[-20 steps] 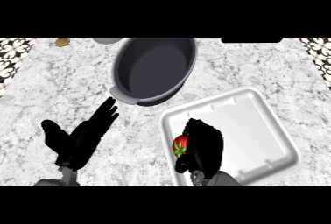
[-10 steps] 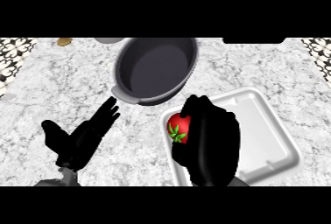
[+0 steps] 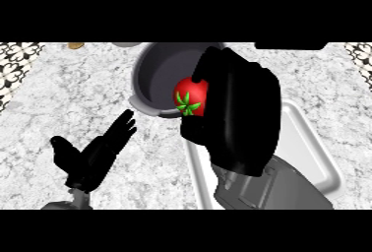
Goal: Pick the tomato from the tray and place it in the pot
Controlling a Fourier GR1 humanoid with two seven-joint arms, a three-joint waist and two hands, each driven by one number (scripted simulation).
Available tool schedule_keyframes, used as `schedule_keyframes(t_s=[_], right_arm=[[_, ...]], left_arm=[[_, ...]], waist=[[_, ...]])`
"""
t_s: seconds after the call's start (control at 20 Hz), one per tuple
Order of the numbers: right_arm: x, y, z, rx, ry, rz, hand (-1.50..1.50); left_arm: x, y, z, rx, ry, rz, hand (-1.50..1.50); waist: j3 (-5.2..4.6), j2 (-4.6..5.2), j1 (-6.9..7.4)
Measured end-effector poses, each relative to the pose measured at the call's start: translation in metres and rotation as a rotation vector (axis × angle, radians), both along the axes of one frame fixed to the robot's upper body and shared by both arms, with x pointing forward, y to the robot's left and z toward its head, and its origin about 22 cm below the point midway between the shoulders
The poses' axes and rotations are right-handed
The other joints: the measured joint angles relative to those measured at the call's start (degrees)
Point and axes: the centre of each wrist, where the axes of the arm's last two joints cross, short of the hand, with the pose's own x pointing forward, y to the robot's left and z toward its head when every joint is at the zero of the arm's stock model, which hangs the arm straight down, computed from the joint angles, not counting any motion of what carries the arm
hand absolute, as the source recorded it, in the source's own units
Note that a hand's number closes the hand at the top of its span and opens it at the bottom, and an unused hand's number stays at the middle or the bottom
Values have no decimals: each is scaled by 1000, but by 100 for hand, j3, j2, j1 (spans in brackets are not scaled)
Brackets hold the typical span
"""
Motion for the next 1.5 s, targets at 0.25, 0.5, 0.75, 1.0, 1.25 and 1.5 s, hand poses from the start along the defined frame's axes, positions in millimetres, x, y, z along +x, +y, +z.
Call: schedule_keyframes(t_s=[0.25,0.5,0.75,1.0,1.25,1.5], right_arm=[[37,4,24,19,25,-13,150],[83,9,37,27,79,-41,150],[128,12,29,47,130,-54,150],[161,15,12,62,152,-67,150],[182,12,-11,101,141,-75,150],[195,5,-30,160,137,-74,150]], left_arm=[[2,-2,-2,-8,4,-10,0],[4,-3,2,-7,1,-21,0],[3,-1,3,-15,-3,-30,0],[6,-3,9,-7,-12,-37,0],[8,-12,11,-5,-23,-53,0],[11,-20,13,-12,-29,-82,0]], waist=[[1,20,35],[3,42,70],[3,67,119],[3,94,178],[2,143,287],[2,201,420]])
